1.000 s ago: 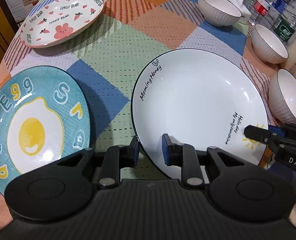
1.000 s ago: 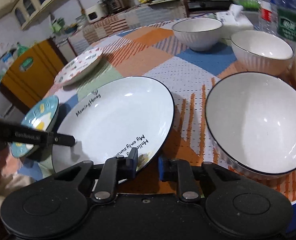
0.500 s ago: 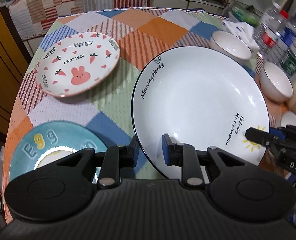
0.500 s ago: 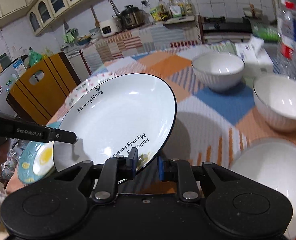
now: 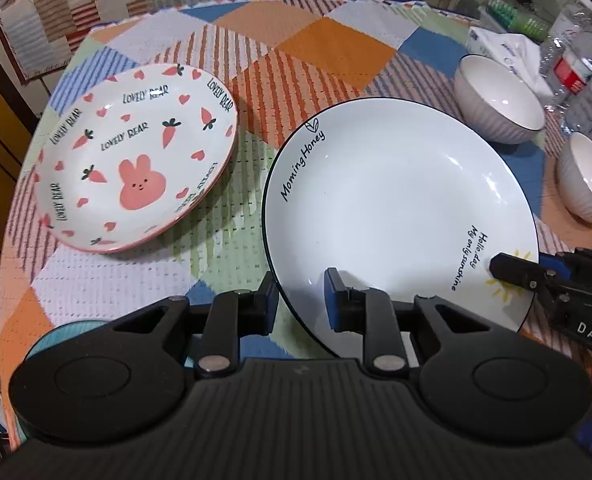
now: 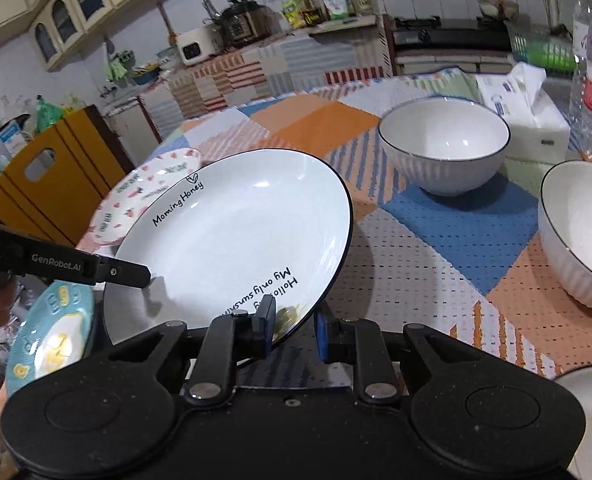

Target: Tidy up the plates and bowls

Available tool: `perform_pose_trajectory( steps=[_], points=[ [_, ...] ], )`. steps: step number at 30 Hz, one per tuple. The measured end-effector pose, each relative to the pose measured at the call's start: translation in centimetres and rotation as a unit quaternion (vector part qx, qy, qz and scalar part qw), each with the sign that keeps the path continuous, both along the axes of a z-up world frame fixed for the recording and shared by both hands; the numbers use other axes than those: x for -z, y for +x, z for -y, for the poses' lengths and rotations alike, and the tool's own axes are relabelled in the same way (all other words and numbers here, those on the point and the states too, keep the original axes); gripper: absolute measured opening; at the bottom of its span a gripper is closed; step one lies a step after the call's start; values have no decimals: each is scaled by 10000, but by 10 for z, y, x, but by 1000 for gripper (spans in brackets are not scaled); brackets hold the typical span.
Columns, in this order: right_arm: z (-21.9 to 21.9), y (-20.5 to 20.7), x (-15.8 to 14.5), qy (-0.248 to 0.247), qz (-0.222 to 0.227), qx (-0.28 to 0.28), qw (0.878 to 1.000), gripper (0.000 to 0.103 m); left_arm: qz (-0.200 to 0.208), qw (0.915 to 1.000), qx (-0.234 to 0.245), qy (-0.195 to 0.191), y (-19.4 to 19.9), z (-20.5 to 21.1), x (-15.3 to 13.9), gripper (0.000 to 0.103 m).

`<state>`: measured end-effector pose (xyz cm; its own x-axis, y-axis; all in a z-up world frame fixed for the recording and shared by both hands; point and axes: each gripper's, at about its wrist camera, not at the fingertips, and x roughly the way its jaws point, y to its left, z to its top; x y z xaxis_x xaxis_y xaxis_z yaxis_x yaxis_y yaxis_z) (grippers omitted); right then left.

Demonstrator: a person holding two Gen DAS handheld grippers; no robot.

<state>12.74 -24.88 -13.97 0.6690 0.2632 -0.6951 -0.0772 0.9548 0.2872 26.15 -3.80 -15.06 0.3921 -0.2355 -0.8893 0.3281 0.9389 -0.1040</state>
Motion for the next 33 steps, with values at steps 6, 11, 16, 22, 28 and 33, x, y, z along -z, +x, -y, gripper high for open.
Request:
perform_pose_trajectory(
  steps=[6,11,16,22,28,33],
  points=[
    [-2,18,7,-101,-231,222,9994,25,-190,9997,-27,-130,7,-1,10,22],
    [-5,21,9,-152,-324,353,9987,25,-211,9994,-73,-265,8,-5,15,22],
    [-6,29,12,-298,-627,485,9964,26,-324,9990,-81,-289,6,-4,17,22],
    [-2,23,-6,-407,-843,706,9931,39,-155,9991,2,-403,-6,-16,-3,25],
    [0,4,-41,-159,-581,383,9975,53,149,9991,181,-364,-23,-37,-42,25],
    [-12,-10,-71,-38,-365,-53,9993,62,88,9985,450,-297,-38,-64,-71,35]
  ],
)
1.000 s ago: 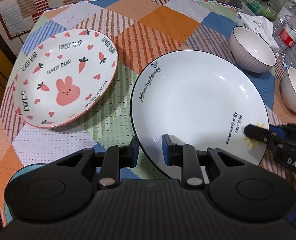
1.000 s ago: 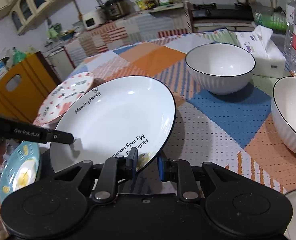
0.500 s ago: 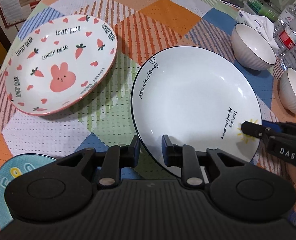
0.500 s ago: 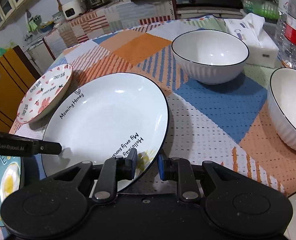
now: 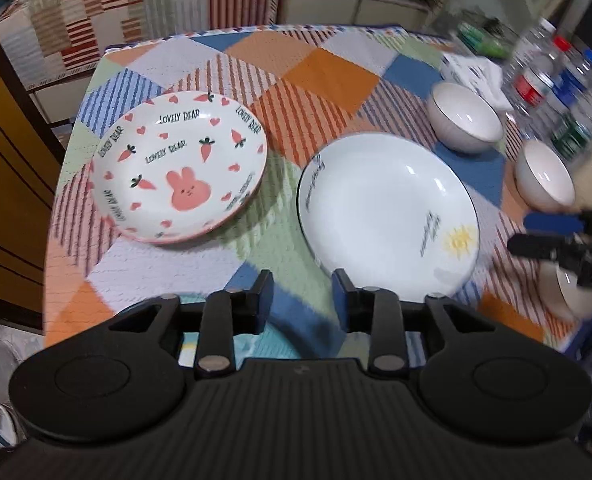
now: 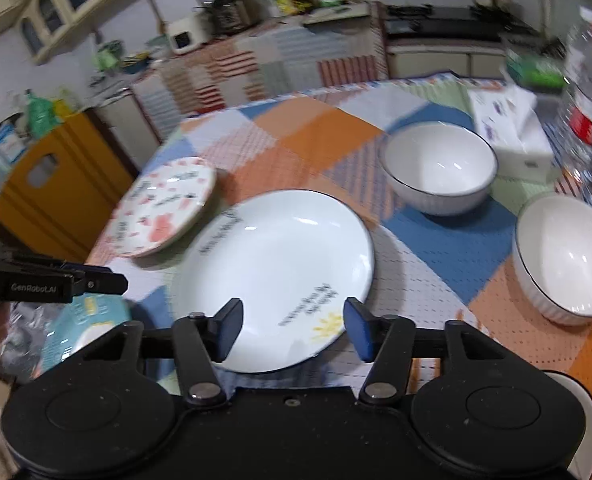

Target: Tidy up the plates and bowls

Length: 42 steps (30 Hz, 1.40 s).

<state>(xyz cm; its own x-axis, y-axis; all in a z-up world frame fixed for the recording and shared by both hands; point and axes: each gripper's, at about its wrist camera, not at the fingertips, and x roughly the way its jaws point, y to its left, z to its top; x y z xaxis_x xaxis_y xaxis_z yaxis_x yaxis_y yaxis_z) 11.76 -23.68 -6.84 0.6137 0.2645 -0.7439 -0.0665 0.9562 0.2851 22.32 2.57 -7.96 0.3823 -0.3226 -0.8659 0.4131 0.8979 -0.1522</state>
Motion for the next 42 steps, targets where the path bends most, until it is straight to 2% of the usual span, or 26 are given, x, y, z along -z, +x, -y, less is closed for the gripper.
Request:
perform_pose_trajectory(
  steps=[1,6,9,11,12,14,16,17,22,24,27,30,32,36,39,42],
  points=[
    [-4,-2,-4,23,23,-101,9999,63,-80,9998,158,-7,-4,-5,-5,43],
    [-31,-14,-29,-20,180,-709,9973,63,-41,9983,542,216,-29,-34,-31,52],
    [-52,-23,-43,-157,381,-1063,9935,63,-235,9973,659,221,-40,-52,-40,58],
    [-63,-31,-52,-295,711,-1088,9911,68,-316,9969,657,280,-47,-63,-42,59],
    [-69,-35,-56,-361,963,-1087,9887,73,-301,9965,666,408,-51,-66,-42,59],
    [-78,-43,-60,-450,1441,-1172,9816,74,-205,9951,697,675,-58,-73,-43,63],
    [-91,-45,-61,-627,1630,-1371,9750,74,-144,9932,713,905,-62,-80,-42,71],
    [-96,-43,-62,-670,1629,-1467,9734,74,-92,9923,748,983,-64,-83,-41,71],
    [-123,-29,-46,-457,1272,-1979,9709,74,7,9875,1038,1189,-67,-94,-28,78],
    [-131,-29,-38,-286,1282,-2117,9685,74,0,9831,1184,1396,-66,-97,-18,78],
    [-139,-34,-22,-66,1207,-2236,9672,74,-10,9817,1243,1441,-62,-103,-4,79],
    [-146,-35,-4,2,969,-2258,9693,74,-36,9845,1177,1303,-55,-112,8,85],
    [-151,-32,10,-29,760,-2273,9708,74,-66,9870,1103,1170,-49,-118,16,86],
    [-162,-22,38,162,44,-2367,9714,73,-258,9901,991,956,-33,-130,33,86],
    [-167,-15,57,344,-380,-2254,9729,67,-329,9922,826,878,-22,-139,44,86],
    [-167,-10,70,528,-673,-2111,9737,61,-366,9953,653,610,-17,-153,52,86]
  ],
)
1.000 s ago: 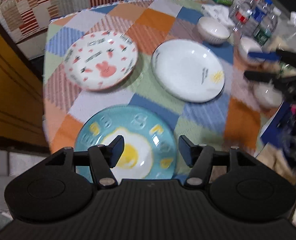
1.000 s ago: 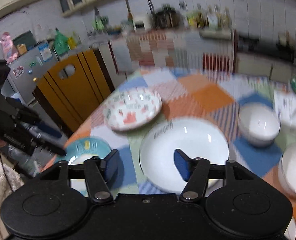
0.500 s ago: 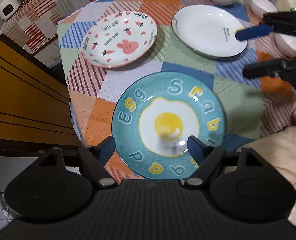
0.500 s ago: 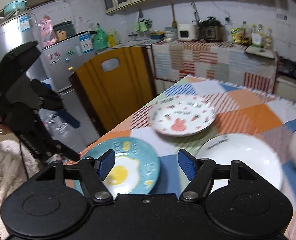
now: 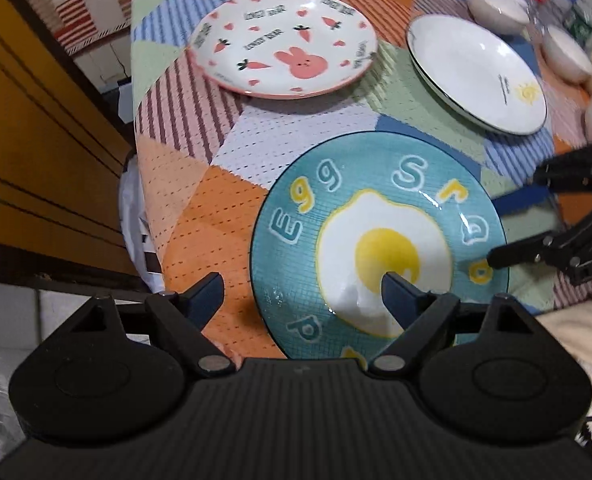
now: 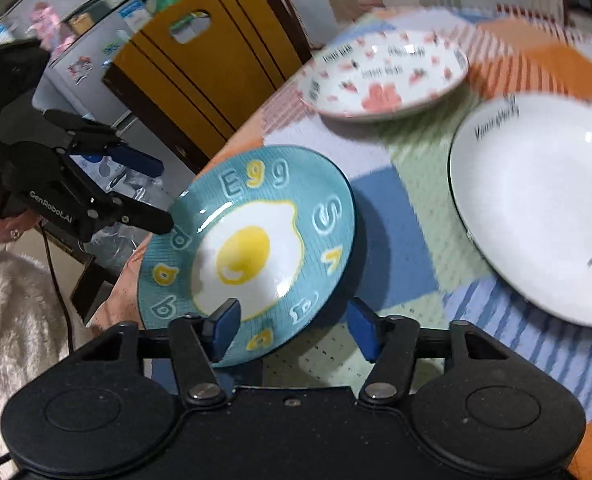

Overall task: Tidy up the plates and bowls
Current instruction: 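Close the left tool on the blue Egg plate rim while the right tool grips it too, then lift the blue Egg plate with both tools and carry it over the white plate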

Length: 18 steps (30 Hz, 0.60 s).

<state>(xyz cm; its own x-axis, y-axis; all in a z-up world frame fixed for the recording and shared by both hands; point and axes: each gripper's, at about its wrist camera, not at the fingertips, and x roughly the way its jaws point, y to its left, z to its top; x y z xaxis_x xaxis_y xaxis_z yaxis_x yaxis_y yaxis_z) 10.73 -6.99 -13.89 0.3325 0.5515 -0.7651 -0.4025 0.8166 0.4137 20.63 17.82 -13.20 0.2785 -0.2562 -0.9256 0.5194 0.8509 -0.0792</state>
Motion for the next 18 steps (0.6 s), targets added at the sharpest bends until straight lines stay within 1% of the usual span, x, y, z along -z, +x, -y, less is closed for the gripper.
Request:
perform_pose_trajectory(
  steps=[1,3,5,6,7,8,9,10,11,12,13,15,18],
  points=[
    [0,1,3,50,-88,17,9999,60,5,10000,-43,-58,1,-3,2,86],
    [-2,3,10,177,-338,-78,9992,53,14,9999,-98,-65,2,-5,5,83],
    [-5,2,14,257,-478,-103,9985,52,52,9999,-79,-68,3,-5,8,81],
    [-6,2,16,276,-501,-77,9983,51,28,9999,-89,-64,3,-5,10,78],
    [-7,2,18,310,-547,-45,9980,48,-39,9999,-113,-79,4,-5,13,72],
    [-7,3,21,335,-599,16,9976,46,-141,9998,-137,-103,6,-5,17,69],
    [-8,3,23,366,-621,85,9974,42,-230,9995,-162,-112,7,-6,20,64],
    [-8,3,24,396,-628,140,9971,40,-294,9994,-173,-111,8,-6,24,58],
    [-8,4,23,411,-648,194,9969,39,-337,9993,-142,-95,7,-6,27,56],
    [-7,3,23,404,-664,241,9967,30,-328,9994,-94,-28,6,-6,31,49],
    [-6,5,24,350,-659,296,9968,21,-279,9995,-112,68,5,-6,34,38],
    [-2,6,26,377,-689,453,9959,19,-298,9993,-161,133,4,-8,39,32],
    [-2,7,26,363,-629,595,9956,18,-353,9990,-269,65,5,-13,39,31]
  ],
)
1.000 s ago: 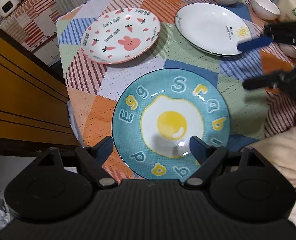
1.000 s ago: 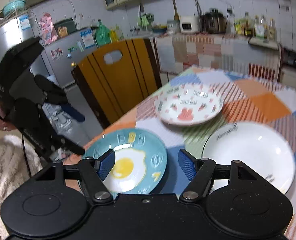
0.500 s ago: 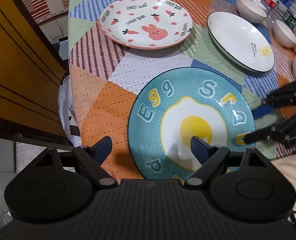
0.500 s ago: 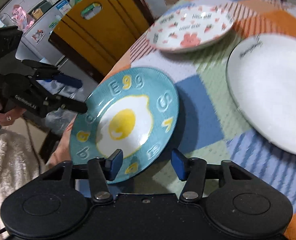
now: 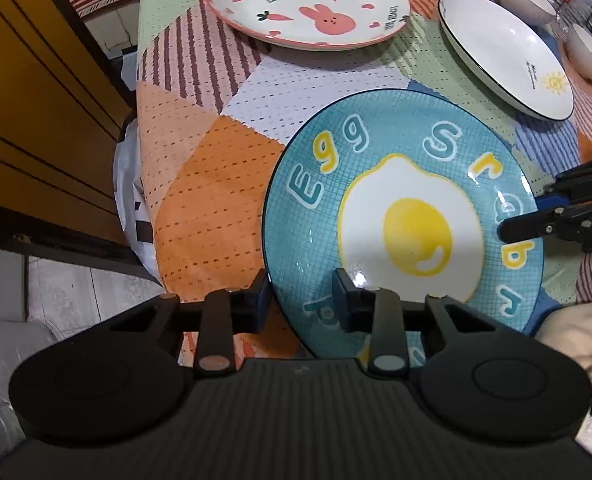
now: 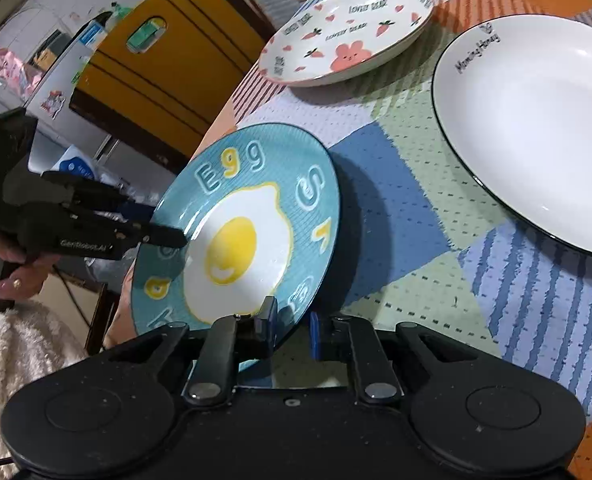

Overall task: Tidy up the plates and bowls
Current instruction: 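Lift the blue Egg plate with both tools and carry it over the white plate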

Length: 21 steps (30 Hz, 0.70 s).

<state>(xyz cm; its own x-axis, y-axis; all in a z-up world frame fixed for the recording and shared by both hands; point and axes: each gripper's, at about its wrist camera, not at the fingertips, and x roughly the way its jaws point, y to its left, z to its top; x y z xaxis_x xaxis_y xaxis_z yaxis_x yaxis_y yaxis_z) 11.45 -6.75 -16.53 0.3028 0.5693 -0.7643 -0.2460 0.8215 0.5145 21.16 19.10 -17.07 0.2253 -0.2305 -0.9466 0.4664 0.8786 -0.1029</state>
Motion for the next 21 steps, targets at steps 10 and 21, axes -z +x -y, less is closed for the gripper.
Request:
perform_pose_trajectory(
  steps=[10,21],
  points=[
    [2,-1,-5,-165,322,136,9993,18,-262,9982,-539,38,-5,6,-11,31],
    [40,-10,-42,319,161,376,9987,17,-159,9910,-944,-931,-15,18,-65,31]
  ],
)
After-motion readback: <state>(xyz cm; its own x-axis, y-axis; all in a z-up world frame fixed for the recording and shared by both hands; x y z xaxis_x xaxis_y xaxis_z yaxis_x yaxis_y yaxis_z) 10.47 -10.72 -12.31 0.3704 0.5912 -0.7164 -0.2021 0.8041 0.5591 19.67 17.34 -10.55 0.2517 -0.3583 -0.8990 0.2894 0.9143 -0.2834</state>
